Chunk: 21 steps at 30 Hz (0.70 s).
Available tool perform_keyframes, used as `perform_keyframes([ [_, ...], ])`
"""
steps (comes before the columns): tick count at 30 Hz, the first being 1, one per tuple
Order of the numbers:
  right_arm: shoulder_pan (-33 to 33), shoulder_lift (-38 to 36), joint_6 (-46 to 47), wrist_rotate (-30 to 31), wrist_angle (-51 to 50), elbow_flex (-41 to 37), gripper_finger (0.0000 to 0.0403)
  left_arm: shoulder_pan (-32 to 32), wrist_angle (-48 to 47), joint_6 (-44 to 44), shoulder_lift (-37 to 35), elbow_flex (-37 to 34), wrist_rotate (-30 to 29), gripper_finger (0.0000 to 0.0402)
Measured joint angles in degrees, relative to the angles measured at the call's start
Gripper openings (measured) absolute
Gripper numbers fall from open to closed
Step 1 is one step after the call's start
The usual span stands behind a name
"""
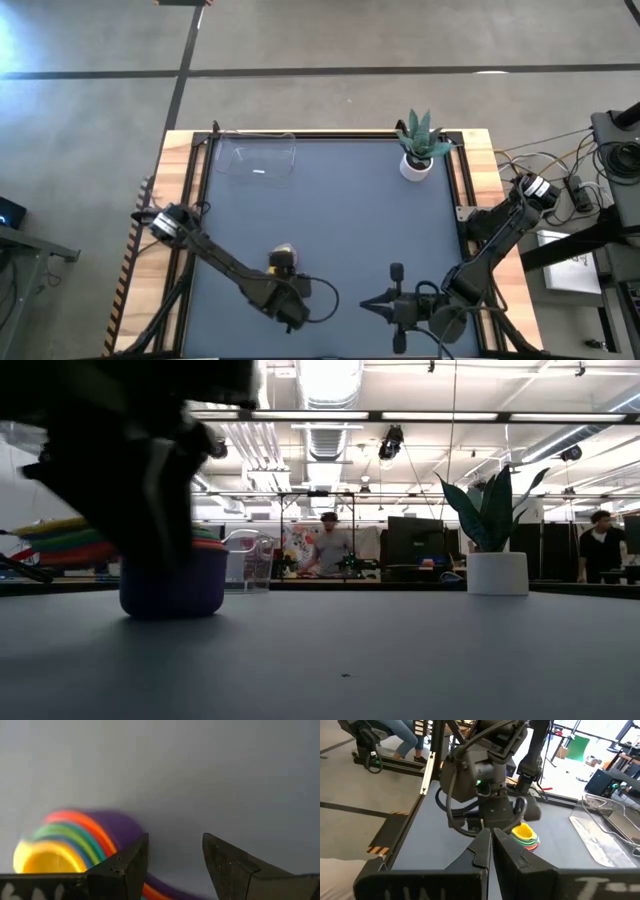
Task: Nest measuring cups in basket
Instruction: Put the nest measuring cups into the transparent bin
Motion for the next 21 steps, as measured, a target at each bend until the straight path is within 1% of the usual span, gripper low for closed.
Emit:
perform_keyframes([
  [4,0.0,0.0,0.1,0.0,0.0,0.0,0.0009,-1.6,-6.7,-4.2,-0.3,0.0,0.3,0.0169],
  [8,0.0,0.0,0.1,0.0,0.0,0.0,0.0009,-3.3,-14.0,-8.2,-0.3,1.5,0.2,0.0169],
  [11,0.0,0.0,0.1,0.0,0.0,0.0,0.0009,-4.7,-18.5,-10.3,-0.3,3.8,-0.8,0.0169],
  [14,0.0,0.0,0.1,0.0,0.0,0.0,0.0009,-6.6,-23.6,-11.6,-0.4,7.9,-1.8,0.0169],
  [16,0.0,0.0,0.1,0.0,0.0,0.0,0.0009,-8.5,-28.7,-12.9,-0.4,11.5,-4.4,0.0169],
  [18,0.0,0.0,0.1,0.0,0.0,-0.1,0.0009,-10.5,-32.6,-14.3,-0.9,14.6,-8.2,0.0169],
  [20,0.0,0.0,0.2,0.0,0.0,-0.1,0.0009,-12.2,-33.7,-15.6,-2.5,16.0,-12.2,0.017],
  [21,0.0,0.0,0.3,0.0,0.0,-0.1,0.0009,-12.7,-33.0,-16.0,-3.9,16.0,-12.9,0.0171],
])
